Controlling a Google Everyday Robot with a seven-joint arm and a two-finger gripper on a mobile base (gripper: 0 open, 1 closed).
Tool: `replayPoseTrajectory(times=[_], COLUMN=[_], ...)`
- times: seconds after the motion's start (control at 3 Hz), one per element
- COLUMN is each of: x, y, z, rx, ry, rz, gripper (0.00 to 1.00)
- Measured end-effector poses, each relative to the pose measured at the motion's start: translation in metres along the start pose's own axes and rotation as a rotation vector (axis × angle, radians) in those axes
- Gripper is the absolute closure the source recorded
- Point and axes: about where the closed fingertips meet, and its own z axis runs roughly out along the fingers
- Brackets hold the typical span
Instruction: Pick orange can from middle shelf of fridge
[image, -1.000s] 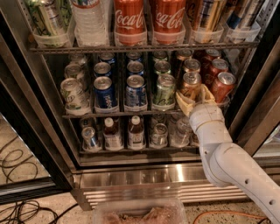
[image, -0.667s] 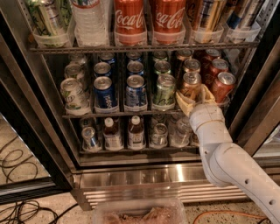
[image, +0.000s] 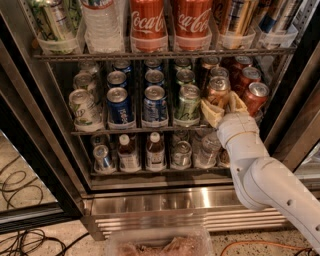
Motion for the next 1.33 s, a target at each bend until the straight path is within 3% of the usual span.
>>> replayPoseTrajectory(times=[0.33, 0.67, 1.0, 1.33], x=[-0.024, -0.035, -0.03, -0.019], y=[-0.003, -0.018, -0.045, -0.064], z=[-0.003, -0.016, -0.048, -0.079], rx=[-0.011, -0.011, -0.015, -0.06], ry=[-0.018, -0.006, 0.078, 0.205], rz=[0.012, -0.044, -0.157, -0.181], gripper=[1.0, 1.0, 1.0, 1.0])
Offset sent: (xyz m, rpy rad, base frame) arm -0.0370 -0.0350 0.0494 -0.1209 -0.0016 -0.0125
